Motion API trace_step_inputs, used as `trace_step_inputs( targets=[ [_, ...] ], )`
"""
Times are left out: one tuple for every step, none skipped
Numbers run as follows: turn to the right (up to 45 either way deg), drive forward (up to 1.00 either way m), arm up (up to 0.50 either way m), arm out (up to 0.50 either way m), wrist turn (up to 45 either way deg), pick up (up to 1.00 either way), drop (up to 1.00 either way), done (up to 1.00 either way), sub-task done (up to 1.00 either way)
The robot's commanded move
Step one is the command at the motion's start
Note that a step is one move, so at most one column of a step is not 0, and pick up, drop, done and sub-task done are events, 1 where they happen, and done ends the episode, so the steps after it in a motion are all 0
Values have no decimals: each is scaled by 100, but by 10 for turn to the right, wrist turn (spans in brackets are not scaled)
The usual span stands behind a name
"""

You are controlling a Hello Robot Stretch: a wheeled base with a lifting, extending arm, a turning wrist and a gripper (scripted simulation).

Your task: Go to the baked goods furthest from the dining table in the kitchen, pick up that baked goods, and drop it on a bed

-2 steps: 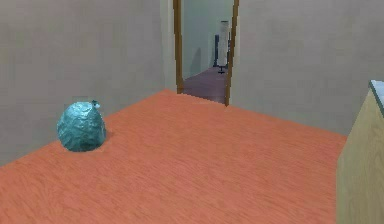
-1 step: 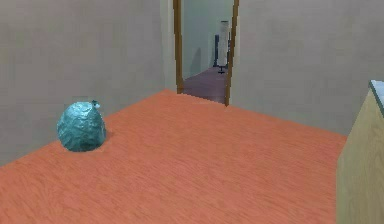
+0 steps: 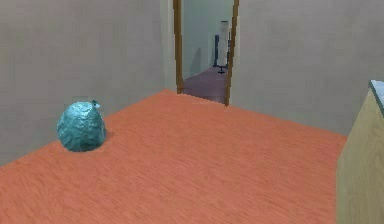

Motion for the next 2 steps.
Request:
trace_step_inputs(
  targets=[
    [0, 0, 10, 0, 0, 0, 0, 0, 0],
    [0, 0, 6, 0, 0, 0, 0, 0, 0]
  ],
)
